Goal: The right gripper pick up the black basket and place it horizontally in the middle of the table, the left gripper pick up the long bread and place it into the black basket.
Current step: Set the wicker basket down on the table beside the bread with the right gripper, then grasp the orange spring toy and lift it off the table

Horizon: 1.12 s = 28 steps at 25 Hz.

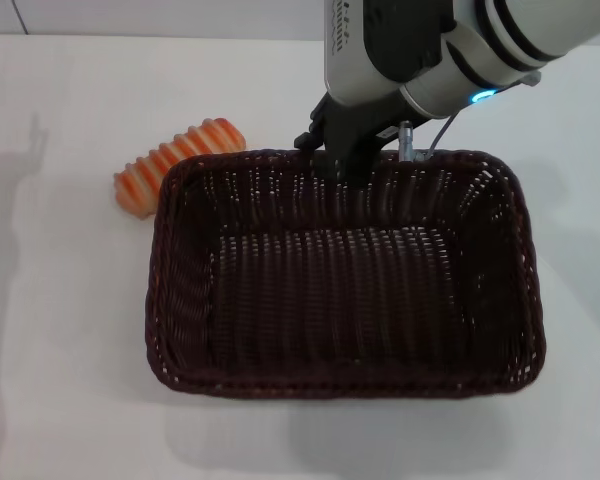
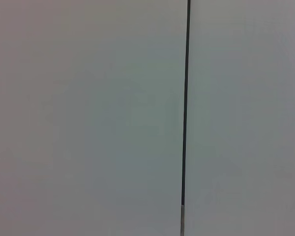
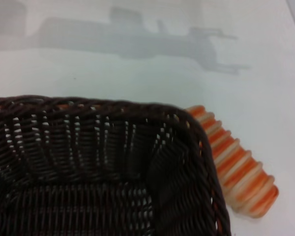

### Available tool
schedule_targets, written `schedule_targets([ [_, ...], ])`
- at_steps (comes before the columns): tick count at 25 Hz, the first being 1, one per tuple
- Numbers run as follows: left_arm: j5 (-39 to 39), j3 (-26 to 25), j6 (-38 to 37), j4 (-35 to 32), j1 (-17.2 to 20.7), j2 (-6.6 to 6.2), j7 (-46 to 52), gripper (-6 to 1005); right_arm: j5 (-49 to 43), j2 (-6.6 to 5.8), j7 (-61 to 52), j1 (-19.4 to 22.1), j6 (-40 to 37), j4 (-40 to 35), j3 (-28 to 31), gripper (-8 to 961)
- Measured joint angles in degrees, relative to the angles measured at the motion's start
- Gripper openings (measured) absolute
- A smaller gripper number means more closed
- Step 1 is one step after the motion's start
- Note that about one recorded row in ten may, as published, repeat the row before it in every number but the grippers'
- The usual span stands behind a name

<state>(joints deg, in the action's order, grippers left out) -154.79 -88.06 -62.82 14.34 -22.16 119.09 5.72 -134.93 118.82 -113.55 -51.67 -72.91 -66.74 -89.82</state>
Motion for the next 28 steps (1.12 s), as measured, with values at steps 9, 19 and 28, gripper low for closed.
schedule_targets([
  [9, -0.02, 0.0, 0.1, 0.21, -0.12, -0.17, 0.0, 783, -0.19, 0.25, -1.96, 4.15, 3.45, -6.14, -2.41, 332],
  [19, -1.11, 0.39, 0.17, 1.04, -0.37, -0.79, 0.08, 782, 9.66, 0.16, -7.52, 26.59, 54.17, -19.01, -5.88, 699],
  [28, -7.33, 3.49, 6.16, 10.02, 1.45, -3.05, 3.58, 782, 2.77, 0.0, -29.04, 54.86, 102.17, -17.83, -28.46, 842],
])
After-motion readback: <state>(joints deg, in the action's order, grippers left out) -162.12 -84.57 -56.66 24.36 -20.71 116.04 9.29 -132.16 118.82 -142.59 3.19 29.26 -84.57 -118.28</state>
